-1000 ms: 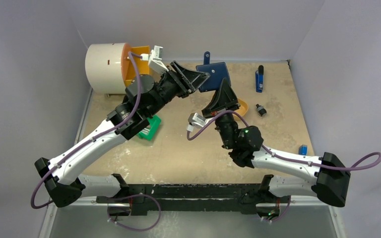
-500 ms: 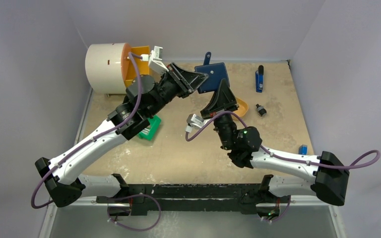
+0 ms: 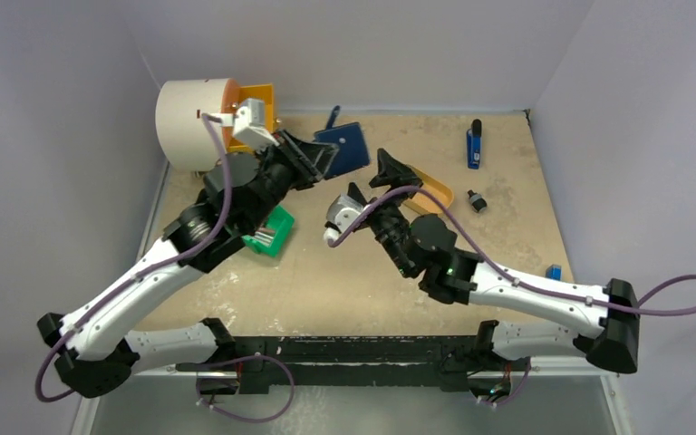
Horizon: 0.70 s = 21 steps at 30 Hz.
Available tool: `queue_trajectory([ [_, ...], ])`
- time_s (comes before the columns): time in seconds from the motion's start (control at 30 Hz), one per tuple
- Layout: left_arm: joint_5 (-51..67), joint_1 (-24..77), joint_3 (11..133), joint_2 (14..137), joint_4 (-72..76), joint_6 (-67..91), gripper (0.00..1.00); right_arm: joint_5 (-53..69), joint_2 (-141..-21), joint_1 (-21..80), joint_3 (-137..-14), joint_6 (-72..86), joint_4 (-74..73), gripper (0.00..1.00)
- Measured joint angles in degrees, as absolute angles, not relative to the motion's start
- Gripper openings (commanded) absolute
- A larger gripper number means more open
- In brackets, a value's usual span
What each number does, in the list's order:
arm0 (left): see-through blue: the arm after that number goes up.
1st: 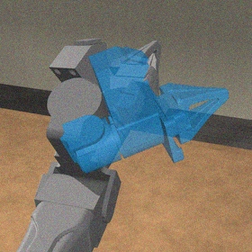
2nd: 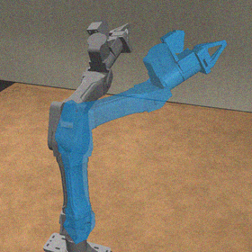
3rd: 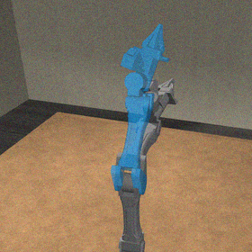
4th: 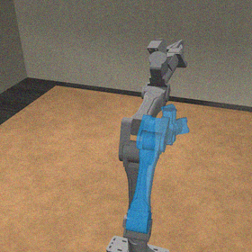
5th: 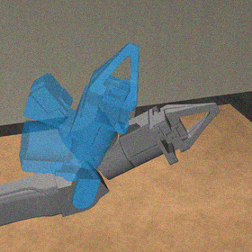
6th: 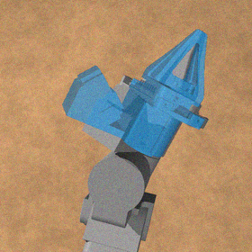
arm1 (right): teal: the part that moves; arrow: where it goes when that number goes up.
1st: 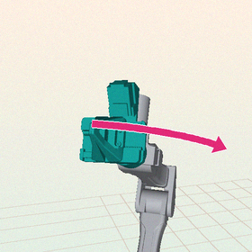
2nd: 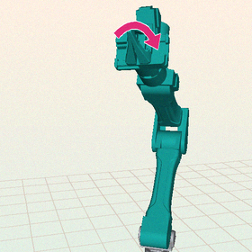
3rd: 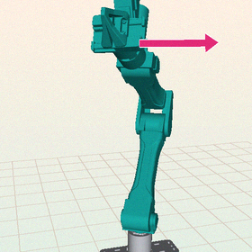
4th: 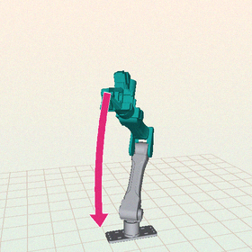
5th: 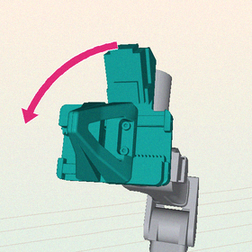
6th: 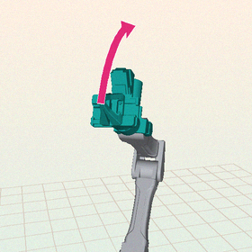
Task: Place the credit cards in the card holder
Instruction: Close the card holder at the center of the board.
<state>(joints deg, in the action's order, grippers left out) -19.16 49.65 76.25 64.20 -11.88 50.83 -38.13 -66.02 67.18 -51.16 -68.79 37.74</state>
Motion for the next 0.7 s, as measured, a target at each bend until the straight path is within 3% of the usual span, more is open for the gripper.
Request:
queue_trajectory([
  [0.17,-27.79,49.63,76.07,54.61,-21.10,41.78,0.00,-21.23,-61.30,59.18,-57.12,-39.51,14.33,0.99],
  [0.3,-28.23,49.63,76.20,48.27,-28.01,34.37,0.00,-6.15,-57.19,46.11,-55.51,-20.29,8.34,0.99],
  [0.5,-15.59,49.63,76.12,49.04,-35.51,26.70,0.00,16.93,-54.72,35.38,-51.09,3.03,7.16,0.96],
  [0.7,-1.23,49.63,72.38,50.59,-37.78,22.57,0.00,37.32,-51.83,31.33,-49.45,15.81,6.98,0.95],
])
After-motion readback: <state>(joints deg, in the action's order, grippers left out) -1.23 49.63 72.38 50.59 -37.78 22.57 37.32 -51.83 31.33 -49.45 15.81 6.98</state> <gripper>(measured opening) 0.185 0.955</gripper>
